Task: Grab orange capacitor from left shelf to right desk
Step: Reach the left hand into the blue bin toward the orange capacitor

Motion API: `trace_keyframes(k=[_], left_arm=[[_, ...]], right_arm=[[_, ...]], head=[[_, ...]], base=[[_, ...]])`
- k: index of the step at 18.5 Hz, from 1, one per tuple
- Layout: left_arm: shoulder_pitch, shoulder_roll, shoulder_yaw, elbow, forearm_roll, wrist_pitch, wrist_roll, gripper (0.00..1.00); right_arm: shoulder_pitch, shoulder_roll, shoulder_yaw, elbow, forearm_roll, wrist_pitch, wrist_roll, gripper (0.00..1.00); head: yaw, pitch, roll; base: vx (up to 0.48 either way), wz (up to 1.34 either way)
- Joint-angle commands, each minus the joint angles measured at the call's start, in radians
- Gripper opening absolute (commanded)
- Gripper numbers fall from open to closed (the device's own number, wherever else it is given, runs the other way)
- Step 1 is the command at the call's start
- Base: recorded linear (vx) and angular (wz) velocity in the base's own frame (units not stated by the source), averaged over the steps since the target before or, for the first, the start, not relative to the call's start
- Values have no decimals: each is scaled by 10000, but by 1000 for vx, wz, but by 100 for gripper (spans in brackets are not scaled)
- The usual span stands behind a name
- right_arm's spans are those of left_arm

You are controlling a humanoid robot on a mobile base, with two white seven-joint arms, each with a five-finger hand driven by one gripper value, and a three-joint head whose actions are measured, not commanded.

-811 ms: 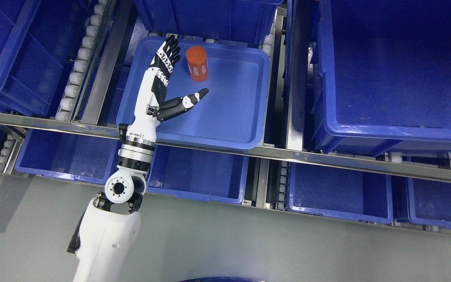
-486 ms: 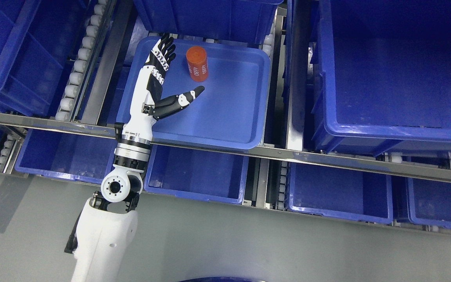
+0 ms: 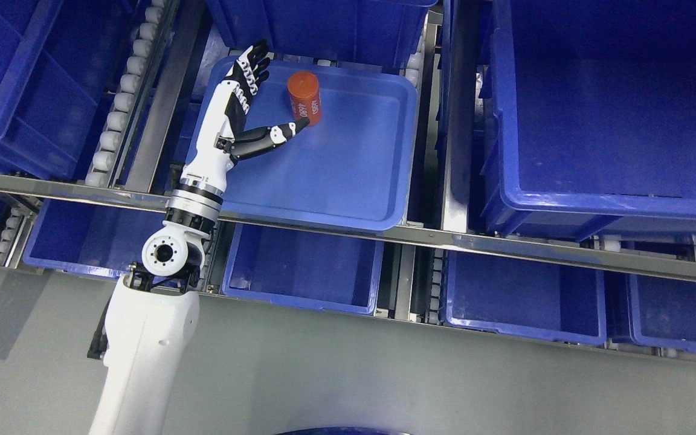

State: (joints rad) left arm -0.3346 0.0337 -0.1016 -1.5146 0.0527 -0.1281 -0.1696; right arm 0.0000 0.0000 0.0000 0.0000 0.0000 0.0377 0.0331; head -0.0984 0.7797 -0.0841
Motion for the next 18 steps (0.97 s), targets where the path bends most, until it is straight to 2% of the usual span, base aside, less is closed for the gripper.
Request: trace_keyframes(k=[1, 7, 14, 18], left_arm=[[-658, 384, 50, 1983, -725, 177, -344, 94], [-1117, 338, -808, 2567, -787, 177, -527, 94], [-1945, 277, -1055, 3517, -788, 177, -590, 94], [-2085, 277, -1024, 3626, -772, 116, -895, 83]], right_arm=[[138, -175, -108, -337, 0, -9, -8, 100], [138, -175, -108, -337, 0, -9, -8, 100], [138, -175, -108, -337, 0, 6, -8, 100], [138, -175, -108, -337, 0, -9, -8, 100]], head=[[0, 0, 0], [0, 0, 0], [0, 0, 0], [0, 0, 0]], base=[[0, 0], [0, 0], [0, 0], [0, 0]])
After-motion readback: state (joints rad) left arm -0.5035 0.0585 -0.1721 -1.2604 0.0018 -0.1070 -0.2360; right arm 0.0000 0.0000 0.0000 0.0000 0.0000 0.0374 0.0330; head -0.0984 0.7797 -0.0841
